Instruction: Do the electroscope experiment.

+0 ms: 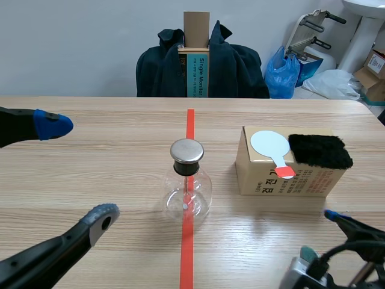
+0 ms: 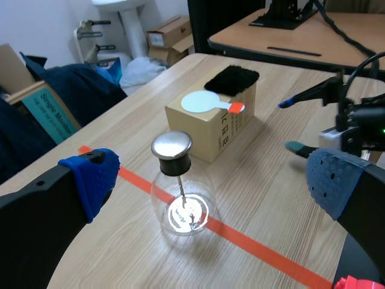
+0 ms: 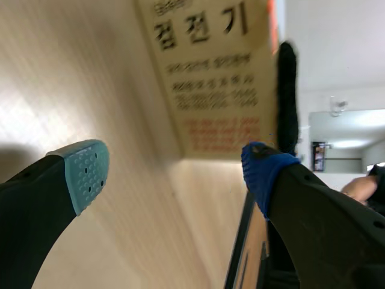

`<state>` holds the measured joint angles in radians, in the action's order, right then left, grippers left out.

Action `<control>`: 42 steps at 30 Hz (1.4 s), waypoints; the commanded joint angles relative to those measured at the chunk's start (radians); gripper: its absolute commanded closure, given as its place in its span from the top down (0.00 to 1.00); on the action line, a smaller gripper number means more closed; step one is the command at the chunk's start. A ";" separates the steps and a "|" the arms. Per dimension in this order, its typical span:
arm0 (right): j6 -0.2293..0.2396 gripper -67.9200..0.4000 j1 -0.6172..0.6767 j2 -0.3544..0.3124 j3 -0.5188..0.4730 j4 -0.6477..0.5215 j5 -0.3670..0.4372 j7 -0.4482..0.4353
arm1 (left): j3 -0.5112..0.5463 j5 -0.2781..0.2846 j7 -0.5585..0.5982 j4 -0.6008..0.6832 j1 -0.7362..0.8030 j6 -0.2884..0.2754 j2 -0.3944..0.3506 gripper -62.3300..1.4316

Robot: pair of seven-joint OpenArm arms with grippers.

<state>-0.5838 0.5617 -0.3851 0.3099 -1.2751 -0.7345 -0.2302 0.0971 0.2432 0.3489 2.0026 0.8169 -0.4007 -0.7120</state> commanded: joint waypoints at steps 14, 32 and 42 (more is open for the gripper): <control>0.063 1.00 0.231 -0.329 -0.080 -0.670 0.673 0.064 | -0.002 0.008 0.018 0.002 -0.003 0.018 0.019 1.00; 0.351 1.00 0.158 -0.329 -0.285 -0.897 1.213 0.074 | -0.001 0.007 -0.009 0.002 -0.003 0.017 0.019 1.00; 0.394 1.00 0.153 -0.329 -0.285 -0.885 1.114 0.079 | -0.001 0.000 -0.011 0.002 -0.003 0.017 0.019 1.00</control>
<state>-0.1829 0.7208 -0.7139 0.0273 -2.1574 0.3813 -0.1398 0.0971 0.2337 0.3225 2.0006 0.8169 -0.3859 -0.6987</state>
